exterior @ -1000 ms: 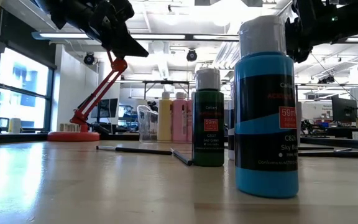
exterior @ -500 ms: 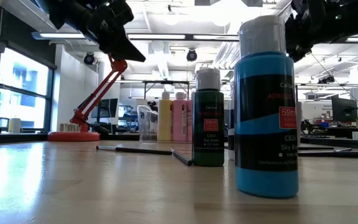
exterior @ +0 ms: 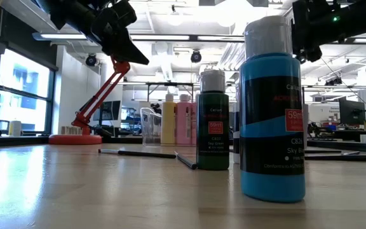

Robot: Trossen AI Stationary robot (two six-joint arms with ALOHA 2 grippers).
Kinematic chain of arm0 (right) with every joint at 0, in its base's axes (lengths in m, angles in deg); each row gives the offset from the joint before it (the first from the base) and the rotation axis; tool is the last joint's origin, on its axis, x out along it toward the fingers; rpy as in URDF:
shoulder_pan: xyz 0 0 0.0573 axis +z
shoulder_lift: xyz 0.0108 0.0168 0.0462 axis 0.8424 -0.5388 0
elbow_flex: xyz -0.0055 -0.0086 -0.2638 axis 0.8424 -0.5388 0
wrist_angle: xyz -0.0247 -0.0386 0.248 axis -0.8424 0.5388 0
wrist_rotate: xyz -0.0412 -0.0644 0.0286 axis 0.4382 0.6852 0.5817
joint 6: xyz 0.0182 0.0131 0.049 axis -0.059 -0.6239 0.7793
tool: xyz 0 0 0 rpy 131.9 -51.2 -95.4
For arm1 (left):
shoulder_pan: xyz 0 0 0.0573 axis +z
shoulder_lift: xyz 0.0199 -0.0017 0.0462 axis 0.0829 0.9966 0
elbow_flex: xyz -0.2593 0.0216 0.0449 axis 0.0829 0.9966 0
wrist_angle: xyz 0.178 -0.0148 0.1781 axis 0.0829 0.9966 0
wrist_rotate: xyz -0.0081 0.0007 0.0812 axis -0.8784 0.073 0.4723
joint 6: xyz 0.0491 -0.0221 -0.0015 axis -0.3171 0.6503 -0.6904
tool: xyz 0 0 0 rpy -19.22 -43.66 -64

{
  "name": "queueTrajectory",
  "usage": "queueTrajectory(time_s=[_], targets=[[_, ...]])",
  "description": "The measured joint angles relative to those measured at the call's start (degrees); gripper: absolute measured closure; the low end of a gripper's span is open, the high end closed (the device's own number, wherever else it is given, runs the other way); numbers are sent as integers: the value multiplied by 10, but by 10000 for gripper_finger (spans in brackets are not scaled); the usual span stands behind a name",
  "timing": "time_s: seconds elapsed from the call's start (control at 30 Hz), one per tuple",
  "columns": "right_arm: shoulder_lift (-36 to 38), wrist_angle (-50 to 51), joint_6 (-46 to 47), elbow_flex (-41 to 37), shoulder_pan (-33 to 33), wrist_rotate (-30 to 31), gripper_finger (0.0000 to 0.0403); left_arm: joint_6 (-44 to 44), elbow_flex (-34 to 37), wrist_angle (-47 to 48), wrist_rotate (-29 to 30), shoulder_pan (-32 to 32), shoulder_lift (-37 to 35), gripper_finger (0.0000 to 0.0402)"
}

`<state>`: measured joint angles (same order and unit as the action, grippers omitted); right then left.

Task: Pick & Place Paint Supplies
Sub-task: Put the black paint brush into the violet cup

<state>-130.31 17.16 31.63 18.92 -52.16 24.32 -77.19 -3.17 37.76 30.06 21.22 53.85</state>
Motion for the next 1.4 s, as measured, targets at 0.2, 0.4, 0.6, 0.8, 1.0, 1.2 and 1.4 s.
queueTrajectory(time_s=[0.2,0.4,0.6,0.8,1.0,1.2,1.4], targets=[[0,17,48,0,0,8,401,0,0,6,0,0,0,402],[-2,35,71,7,0,-25,401,0,0,4,1,0,0,402],[-15,154,-1,80,0,-81,401,-2,0,4,1,0,0,402],[-33,228,-108,118,0,-145,401,-47,0,4,2,0,0,402],[-48,335,-38,121,0,-164,401,-48,0,4,2,0,0,402],[-80,420,53,121,0,-177,401,-49,0,3,2,0,0,402],[-116,438,115,149,-13,-205,401,-49,0,1,1,0,0,402]])
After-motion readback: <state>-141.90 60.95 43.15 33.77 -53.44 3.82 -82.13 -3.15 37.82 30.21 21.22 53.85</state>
